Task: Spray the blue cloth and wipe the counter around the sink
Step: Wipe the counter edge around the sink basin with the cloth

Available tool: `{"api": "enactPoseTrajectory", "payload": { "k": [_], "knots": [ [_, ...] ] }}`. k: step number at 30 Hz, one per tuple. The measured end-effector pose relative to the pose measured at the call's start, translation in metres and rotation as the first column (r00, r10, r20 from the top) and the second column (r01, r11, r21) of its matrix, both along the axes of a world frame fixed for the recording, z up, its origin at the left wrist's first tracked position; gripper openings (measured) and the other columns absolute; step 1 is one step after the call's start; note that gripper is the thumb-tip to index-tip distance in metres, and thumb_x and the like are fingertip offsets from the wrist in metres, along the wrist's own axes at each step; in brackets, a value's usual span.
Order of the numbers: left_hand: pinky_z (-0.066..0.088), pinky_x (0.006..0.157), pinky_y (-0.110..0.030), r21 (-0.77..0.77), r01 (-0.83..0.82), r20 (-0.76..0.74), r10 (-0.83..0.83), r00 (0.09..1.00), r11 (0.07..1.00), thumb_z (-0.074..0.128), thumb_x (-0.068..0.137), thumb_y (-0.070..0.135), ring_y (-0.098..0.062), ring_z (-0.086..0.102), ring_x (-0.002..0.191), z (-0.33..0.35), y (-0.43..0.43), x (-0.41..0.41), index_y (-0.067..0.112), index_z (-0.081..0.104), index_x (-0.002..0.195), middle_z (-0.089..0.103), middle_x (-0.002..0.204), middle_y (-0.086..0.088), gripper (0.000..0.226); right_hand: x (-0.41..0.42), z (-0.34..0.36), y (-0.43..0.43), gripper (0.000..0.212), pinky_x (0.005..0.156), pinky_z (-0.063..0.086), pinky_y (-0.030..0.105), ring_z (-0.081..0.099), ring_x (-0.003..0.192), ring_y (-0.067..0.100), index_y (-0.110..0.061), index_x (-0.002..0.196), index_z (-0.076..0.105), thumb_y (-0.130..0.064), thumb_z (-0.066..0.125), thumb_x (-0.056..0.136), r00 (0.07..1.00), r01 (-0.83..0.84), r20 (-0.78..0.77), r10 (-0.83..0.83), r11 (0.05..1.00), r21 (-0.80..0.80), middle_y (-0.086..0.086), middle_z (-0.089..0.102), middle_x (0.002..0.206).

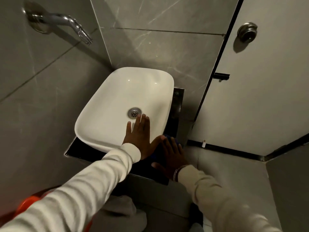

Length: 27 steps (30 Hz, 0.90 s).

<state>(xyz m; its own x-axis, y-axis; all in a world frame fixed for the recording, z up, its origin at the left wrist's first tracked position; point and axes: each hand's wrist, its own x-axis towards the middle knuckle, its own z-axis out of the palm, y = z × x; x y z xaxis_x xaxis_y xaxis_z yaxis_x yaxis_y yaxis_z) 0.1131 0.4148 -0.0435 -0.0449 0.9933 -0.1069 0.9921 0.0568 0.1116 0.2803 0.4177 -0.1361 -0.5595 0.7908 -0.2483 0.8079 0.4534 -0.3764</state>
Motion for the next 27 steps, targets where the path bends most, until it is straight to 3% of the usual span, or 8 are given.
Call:
{"api": "enactPoseTrajectory", "payload": {
  "k": [2,4,9,13,18,23,27],
  "knots": [
    [-0.009,0.119,-0.048,-0.008,-0.047,0.022,0.047,0.999,0.999,-0.007,0.068,0.081,-0.018,-0.021,0.146,-0.002,0.006,0.011,0.014,-0.012,0.147,-0.014,0.161,-0.004,0.105,0.029,-0.01,0.01,0.103,0.121,0.003,0.055,-0.023,0.145,0.023,-0.023,0.153,-0.006,-0.087,0.014,0.075,0.993,-0.115,-0.018,0.116,0.992,0.048,-0.004,-0.02,0.16],
    [-0.01,0.119,-0.048,-0.033,-0.113,0.028,0.114,0.993,0.993,0.002,0.072,0.077,-0.016,-0.024,0.145,-0.002,0.016,0.023,0.015,-0.014,0.147,-0.016,0.161,-0.003,0.099,0.047,-0.01,0.041,0.099,0.121,0.007,0.054,-0.015,0.148,0.023,-0.02,0.154,0.002,-0.083,0.021,0.079,0.989,-0.141,-0.024,0.143,0.987,0.08,-0.003,-0.013,0.161],
    [-0.006,0.12,-0.05,-0.088,-0.301,0.033,0.305,0.952,0.95,0.009,0.077,0.072,-0.017,-0.022,0.146,0.001,0.036,0.05,0.015,-0.016,0.147,-0.018,0.16,-0.003,0.094,0.022,0.005,0.094,0.1,0.12,-0.006,0.052,-0.015,0.15,0.028,-0.011,0.154,0.005,-0.076,0.03,0.082,0.99,-0.13,-0.041,0.133,0.989,0.077,0.006,-0.004,0.165],
    [-0.004,0.12,-0.048,-0.052,-0.443,0.014,0.445,0.896,0.895,0.004,0.072,0.074,-0.017,-0.019,0.147,-0.001,0.041,0.062,0.012,-0.012,0.148,-0.012,0.161,-0.004,0.099,0.067,-0.009,0.114,0.098,0.121,0.004,0.05,-0.015,0.149,0.019,-0.02,0.154,0.011,-0.08,0.03,0.078,0.951,-0.29,-0.074,0.301,0.948,0.129,-0.001,0.002,0.165],
    [-0.001,0.12,-0.05,0.002,-0.546,-0.042,0.546,0.837,0.838,0.004,0.071,0.076,-0.019,-0.016,0.148,-0.003,0.06,0.072,0.009,-0.004,0.149,-0.007,0.162,-0.005,0.103,0.033,0.009,0.162,0.093,0.121,-0.005,0.05,-0.018,0.149,0.026,-0.013,0.153,0.004,-0.07,0.035,0.087,0.979,-0.184,-0.092,0.182,0.983,-0.011,0.002,-0.01,0.165],
    [0.002,0.12,-0.051,0.045,-0.59,-0.039,0.592,0.805,0.806,0.013,0.076,0.075,-0.021,-0.012,0.148,-0.003,0.089,0.081,0.008,-0.006,0.148,-0.004,0.162,-0.006,0.1,0.07,-0.011,0.169,0.09,0.121,0.005,0.049,-0.013,0.15,0.024,-0.017,0.154,0.011,-0.069,0.038,0.086,0.94,-0.31,-0.104,0.326,0.94,0.146,0.001,0.001,0.165],
    [-0.002,0.12,-0.051,0.043,-0.608,-0.054,0.61,0.791,0.793,0.011,0.076,0.075,-0.021,-0.012,0.148,-0.002,0.111,0.084,0.007,-0.004,0.148,-0.003,0.162,-0.009,0.1,0.041,0.0,0.218,0.085,0.121,-0.001,0.051,-0.013,0.15,0.025,-0.016,0.153,0.01,-0.064,0.039,0.09,0.976,-0.185,-0.102,0.192,0.98,0.075,0.001,-0.004,0.165]
  ]
}}
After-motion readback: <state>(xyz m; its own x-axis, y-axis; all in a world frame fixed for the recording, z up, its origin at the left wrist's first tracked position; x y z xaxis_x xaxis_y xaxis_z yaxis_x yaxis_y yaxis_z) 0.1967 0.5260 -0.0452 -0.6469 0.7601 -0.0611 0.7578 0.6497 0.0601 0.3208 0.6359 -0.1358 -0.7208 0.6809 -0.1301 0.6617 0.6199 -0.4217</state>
